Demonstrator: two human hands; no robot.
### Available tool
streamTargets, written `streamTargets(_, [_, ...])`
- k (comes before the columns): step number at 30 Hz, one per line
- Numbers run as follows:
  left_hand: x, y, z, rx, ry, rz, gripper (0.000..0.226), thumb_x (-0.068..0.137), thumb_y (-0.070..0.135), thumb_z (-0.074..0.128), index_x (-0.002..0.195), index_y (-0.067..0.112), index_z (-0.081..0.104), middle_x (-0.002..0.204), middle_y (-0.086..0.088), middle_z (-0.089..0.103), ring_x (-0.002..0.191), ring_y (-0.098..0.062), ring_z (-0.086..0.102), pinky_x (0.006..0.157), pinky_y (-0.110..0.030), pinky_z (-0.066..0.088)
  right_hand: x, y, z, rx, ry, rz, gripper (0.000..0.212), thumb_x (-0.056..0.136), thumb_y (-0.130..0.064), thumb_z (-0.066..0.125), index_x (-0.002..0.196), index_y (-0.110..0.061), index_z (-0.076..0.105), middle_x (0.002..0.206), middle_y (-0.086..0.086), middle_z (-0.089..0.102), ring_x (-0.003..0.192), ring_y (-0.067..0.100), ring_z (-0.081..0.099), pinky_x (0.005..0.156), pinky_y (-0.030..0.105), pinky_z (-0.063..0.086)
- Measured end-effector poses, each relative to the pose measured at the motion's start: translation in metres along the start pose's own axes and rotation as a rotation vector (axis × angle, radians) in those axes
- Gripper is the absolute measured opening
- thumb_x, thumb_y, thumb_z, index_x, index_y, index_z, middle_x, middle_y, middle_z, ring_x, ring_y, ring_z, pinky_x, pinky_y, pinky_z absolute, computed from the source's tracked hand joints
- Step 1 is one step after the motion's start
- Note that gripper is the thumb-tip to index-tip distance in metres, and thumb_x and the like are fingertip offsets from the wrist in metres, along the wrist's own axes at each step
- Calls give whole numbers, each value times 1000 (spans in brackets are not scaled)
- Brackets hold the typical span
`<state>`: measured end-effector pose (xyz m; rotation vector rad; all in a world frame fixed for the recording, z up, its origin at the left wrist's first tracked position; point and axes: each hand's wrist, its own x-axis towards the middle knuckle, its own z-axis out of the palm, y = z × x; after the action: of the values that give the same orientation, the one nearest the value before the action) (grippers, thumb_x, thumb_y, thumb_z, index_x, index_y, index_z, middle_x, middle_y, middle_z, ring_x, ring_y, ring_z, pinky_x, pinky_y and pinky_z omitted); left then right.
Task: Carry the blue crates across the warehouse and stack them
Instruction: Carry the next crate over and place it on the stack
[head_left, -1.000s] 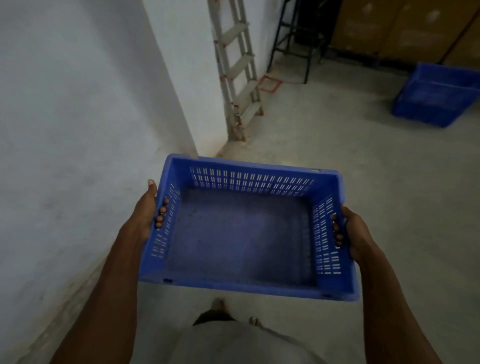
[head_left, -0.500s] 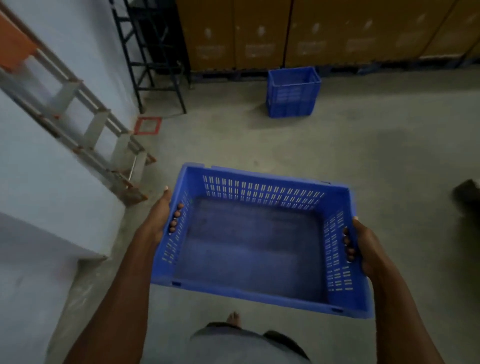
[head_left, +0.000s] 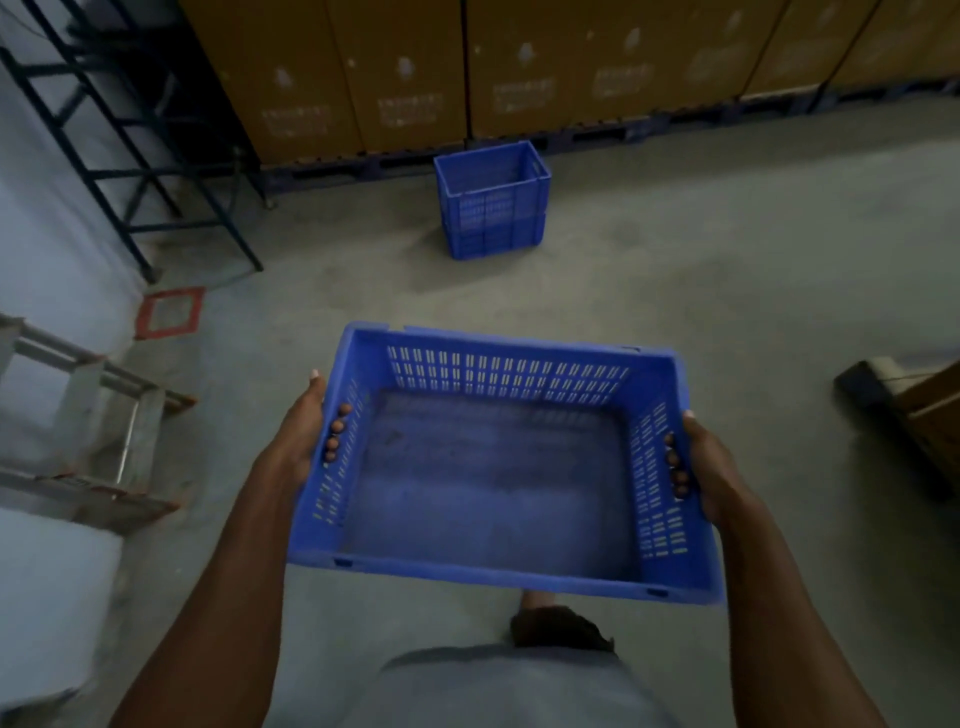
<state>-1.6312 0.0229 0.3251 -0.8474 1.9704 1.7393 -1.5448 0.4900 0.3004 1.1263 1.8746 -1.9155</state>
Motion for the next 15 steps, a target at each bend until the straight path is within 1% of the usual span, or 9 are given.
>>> streamTargets(7, [88,94,67,-85,53,-29,68,94,77,25,79,17,52,51,2,39,34,-12,31,37,-17,27,134,-140,8,-79,-44,-27,49,98,-62,37,77,-19,47,58,0,39,41,12,26,36,20,22])
streamTargets(11, [158,153,95,-89,80,-29,67,95,76,25,76,17,51,51,2,39,34,-11,30,37,-18,26,217,-208,29,-95,-71,-33,49,98,-62,37,77,-19,46,58,-1,39,43,12,26,37,21,23])
streamTargets(15, [242,209,119,-100,90,-20,65,95,76,27,76,19,51,53,2,39,36,-12,29,38,-19,26,301,-273,62,-106,-49,-58,49,97,-62,38,80,-17,48,60,0,39,42,12,26,37,20,23])
